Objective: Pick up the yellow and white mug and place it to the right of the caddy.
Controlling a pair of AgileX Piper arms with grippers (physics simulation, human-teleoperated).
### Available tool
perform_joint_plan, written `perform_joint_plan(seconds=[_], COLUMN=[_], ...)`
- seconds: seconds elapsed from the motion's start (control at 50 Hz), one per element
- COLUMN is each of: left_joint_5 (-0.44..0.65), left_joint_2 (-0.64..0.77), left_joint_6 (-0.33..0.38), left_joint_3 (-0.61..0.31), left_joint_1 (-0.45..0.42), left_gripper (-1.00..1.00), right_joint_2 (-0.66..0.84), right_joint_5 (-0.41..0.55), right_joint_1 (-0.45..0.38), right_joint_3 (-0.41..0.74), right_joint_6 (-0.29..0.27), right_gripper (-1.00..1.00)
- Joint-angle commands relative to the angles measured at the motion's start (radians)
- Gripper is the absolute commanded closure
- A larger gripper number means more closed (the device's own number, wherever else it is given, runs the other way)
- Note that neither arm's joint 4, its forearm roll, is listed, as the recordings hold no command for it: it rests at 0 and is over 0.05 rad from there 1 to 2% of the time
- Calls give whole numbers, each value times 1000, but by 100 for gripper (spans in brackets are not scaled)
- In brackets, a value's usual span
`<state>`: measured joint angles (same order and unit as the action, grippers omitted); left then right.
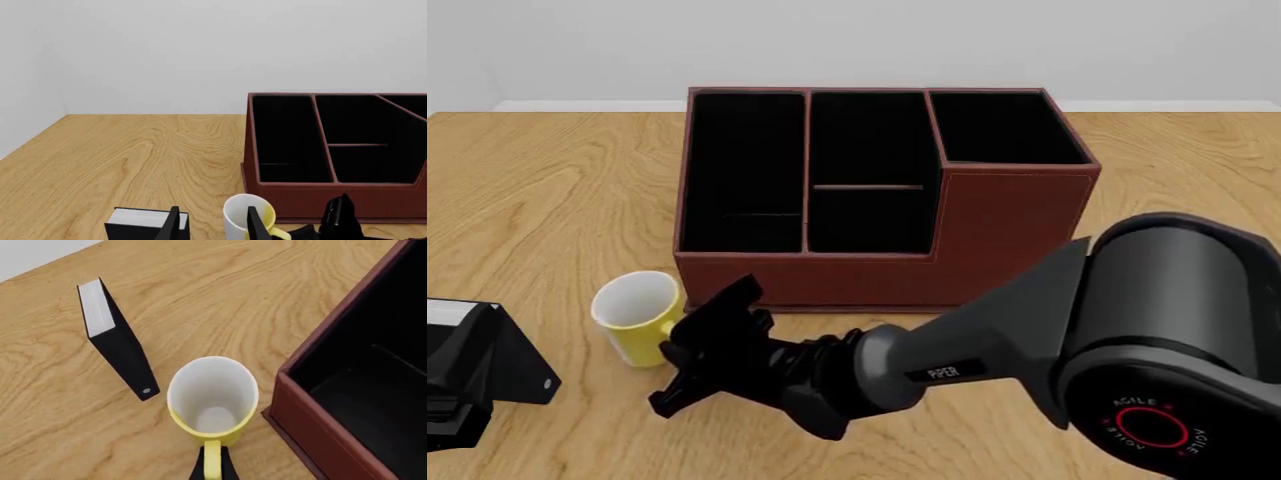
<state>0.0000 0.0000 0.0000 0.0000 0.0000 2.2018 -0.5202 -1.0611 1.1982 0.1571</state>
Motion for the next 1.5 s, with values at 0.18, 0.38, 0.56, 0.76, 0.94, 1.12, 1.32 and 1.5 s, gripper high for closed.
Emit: perform_joint_plan(seconds=[0.18, 0.38, 0.56, 0.76, 0.94, 1.12, 1.32, 1.5], left_joint_5=[0, 0, 0, 0, 0, 0, 0, 0], left_joint_2=[0, 0, 0, 0, 0, 0, 0, 0], left_joint_6=[0, 0, 0, 0, 0, 0, 0, 0], left_joint_3=[0, 0, 0, 0, 0, 0, 0, 0], left_joint_1=[0, 0, 0, 0, 0, 0, 0, 0], left_gripper=[-100, -100, -100, -100, -100, -100, -100, -100], right_joint_2=[-32, -40, -34, -53, -75, -109, -144, -168], right_joint_5=[-35, -24, 10, 24, 41, 68, 98, 139], right_joint_1=[6, -14, -43, -51, -50, -39, -34, -31], right_joint_3=[-39, -39, -17, -18, -20, -28, -30, -22], right_joint_6=[-10, -29, -64, -74, -93, -112, -112, -137], right_gripper=[100, 100, 100, 100, 100, 100, 100, 100])
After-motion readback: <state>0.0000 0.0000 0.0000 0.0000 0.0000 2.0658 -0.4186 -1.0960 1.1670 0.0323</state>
